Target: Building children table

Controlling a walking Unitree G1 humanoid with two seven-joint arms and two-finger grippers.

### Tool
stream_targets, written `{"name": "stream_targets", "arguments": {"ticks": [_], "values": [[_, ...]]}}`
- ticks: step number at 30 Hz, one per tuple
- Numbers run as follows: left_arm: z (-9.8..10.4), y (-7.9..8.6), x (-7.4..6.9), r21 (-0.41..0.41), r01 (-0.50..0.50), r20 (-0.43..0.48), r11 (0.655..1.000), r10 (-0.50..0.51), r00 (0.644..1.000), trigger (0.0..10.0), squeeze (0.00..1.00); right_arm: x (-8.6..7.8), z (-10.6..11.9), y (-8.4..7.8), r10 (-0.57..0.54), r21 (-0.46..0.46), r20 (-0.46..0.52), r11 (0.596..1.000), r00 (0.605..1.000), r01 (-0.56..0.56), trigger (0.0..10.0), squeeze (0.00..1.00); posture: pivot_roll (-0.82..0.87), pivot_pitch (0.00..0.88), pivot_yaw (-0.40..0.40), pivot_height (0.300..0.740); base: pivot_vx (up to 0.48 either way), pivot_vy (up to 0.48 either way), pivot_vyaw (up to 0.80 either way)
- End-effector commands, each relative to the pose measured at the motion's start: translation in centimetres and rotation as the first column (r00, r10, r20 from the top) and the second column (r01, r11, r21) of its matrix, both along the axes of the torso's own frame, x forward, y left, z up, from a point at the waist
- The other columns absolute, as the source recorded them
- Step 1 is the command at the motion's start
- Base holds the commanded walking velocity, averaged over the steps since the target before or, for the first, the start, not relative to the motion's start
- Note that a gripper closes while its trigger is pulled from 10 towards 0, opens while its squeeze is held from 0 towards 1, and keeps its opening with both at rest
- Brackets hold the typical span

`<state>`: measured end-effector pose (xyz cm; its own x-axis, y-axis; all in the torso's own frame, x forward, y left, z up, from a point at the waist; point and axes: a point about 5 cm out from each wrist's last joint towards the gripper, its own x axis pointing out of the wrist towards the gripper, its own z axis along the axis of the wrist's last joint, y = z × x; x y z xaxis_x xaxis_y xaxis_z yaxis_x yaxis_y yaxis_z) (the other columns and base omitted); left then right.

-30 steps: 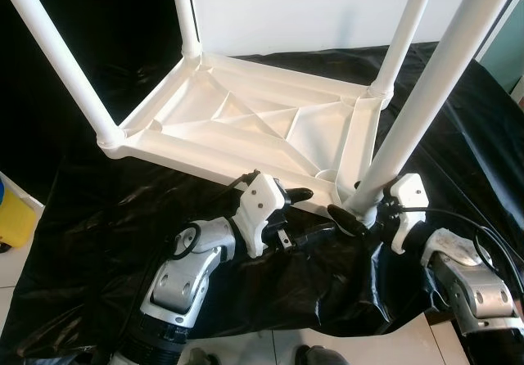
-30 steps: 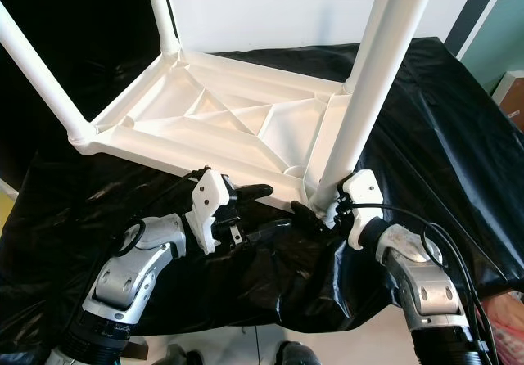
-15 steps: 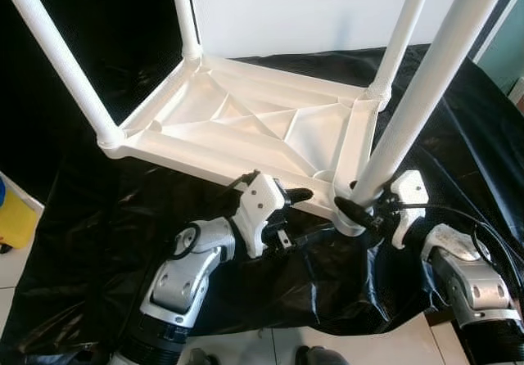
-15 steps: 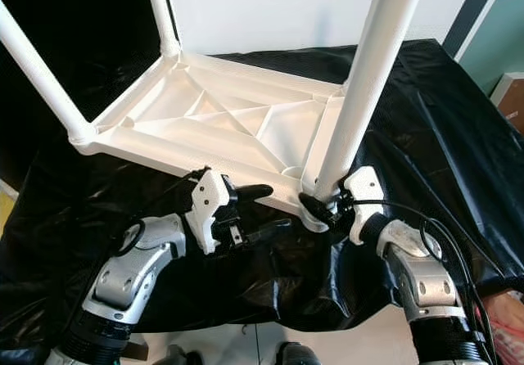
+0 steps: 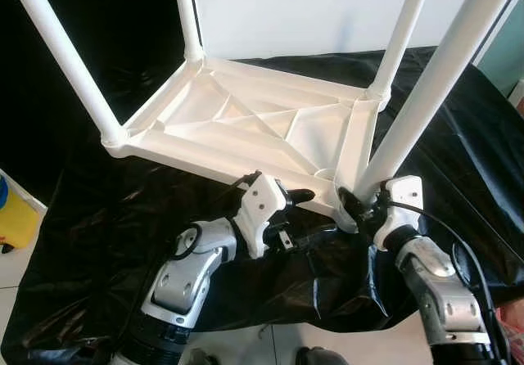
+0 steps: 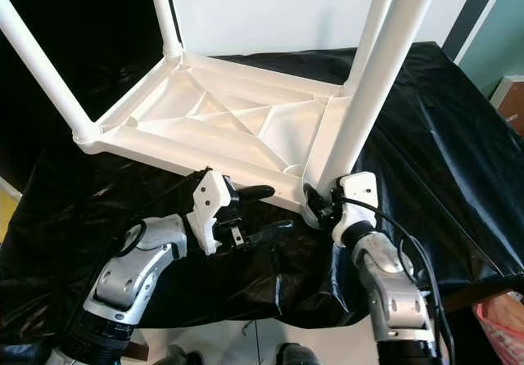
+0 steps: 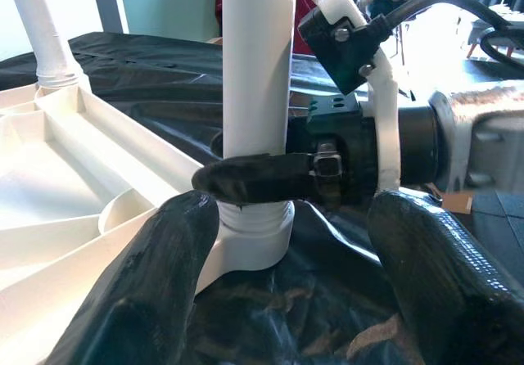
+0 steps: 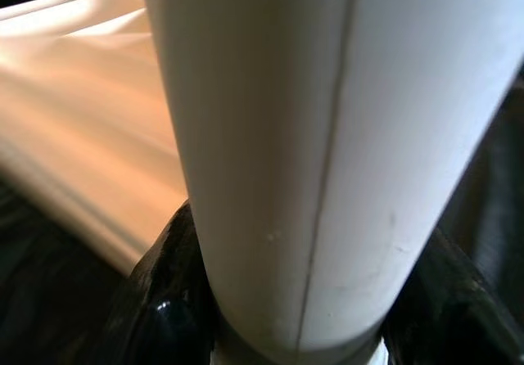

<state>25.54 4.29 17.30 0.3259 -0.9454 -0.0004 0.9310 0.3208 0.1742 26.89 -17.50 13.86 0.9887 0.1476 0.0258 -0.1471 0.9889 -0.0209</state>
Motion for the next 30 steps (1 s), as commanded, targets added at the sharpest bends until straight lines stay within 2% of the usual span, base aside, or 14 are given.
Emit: {"name": "stream_targets", "arguments": {"ticks": [1,4,5,6,7,12,22,23,25,26,30], "values": [[-0.1,0.0,0.1,-0.005,-0.046,-0.003,0.999,0.046,0.999,10.0,0.00,-0.3,-1.3,-0.6,-0.080,0.014,-0.073,0.997,0.994,0.081,10.0,0.00,-0.15,0.122,0.031,0.740,0.000,0.000,0.00],[-0.1,-0.1,0.0,-0.005,-0.044,-0.005,0.999,0.044,0.999,10.0,0.00,-0.4,-1.6,-0.2,-0.125,0.019,-0.076,0.992,0.989,0.126,10.0,0.00,-0.15,0.126,0.030,0.740,0.000,0.000,0.00],[-0.1,-0.1,-0.1,-0.005,-0.043,-0.006,0.999,0.043,0.999,10.0,0.00,-0.6,-1.8,0.2,-0.183,0.020,-0.078,0.983,0.980,0.185,10.0,0.00,-0.15,0.128,0.028,0.740,0.000,0.000,0.00],[-0.1,-0.1,-0.1,-0.006,-0.045,-0.009,0.999,0.045,0.999,10.0,0.00,-1.0,-2.2,0.8,-0.307,0.016,-0.083,0.951,0.948,0.309,10.0,0.00,-0.14,0.131,0.025,0.740,0.000,0.000,0.00],[-0.1,0.0,-0.2,-0.006,-0.046,-0.010,0.999,0.046,0.999,10.0,0.00,-1.1,-2.2,0.9,-0.338,0.015,-0.086,0.940,0.937,0.340,10.0,0.00,-0.14,0.131,0.025,0.740,0.000,0.000,0.00],[-0.1,0.1,-0.1,-0.006,-0.056,-0.011,0.998,0.056,0.998,10.0,0.00,-1.1,-2.4,2.1,-0.353,0.019,-0.115,0.934,0.929,0.357,10.0,0.00,-0.13,0.135,0.026,0.740,0.000,0.000,0.00],[0.1,0.1,0.0,-0.007,-0.059,-0.009,0.998,0.059,0.998,10.0,0.00,-1.0,-1.9,2.6,-0.349,0.015,-0.101,0.936,0.932,0.352,10.0,0.00,-0.13,0.138,0.029,0.740,0.000,0.000,0.00],[0.1,0.2,0.0,-0.007,-0.060,-0.009,0.998,0.060,0.998,10.0,0.00,-0.9,-1.8,2.7,-0.350,0.015,-0.091,0.936,0.932,0.353,10.0,0.96,-0.13,0.140,0.029,0.740,0.000,0.000,0.00],[0.1,0.2,0.0,-0.007,-0.061,-0.009,0.998,0.061,0.998,10.0,0.00,-0.9,-1.7,2.8,-0.350,0.018,-0.085,0.936,0.933,0.353,10.0,0.96,-0.13,0.140,0.029,0.740,0.000,0.000,0.00],[0.1,0.3,-0.1,-0.006,-0.062,-0.009,0.998,0.062,0.998,10.0,0.00,-0.9,-1.5,2.9,-0.346,0.026,-0.077,0.937,0.935,0.349,10.0,1.00,-0.13,0.141,0.029,0.740,0.000,0.000,0.00],[0.1,0.3,-0.1,-0.006,-0.064,-0.009,0.998,0.064,0.998,10.0,0.00,-1.0,-1.2,2.6,-0.334,0.062,-0.062,0.939,0.940,0.338,10.0,1.00,-0.13,0.141,0.030,0.740,0.000,0.000,0.00]]}}
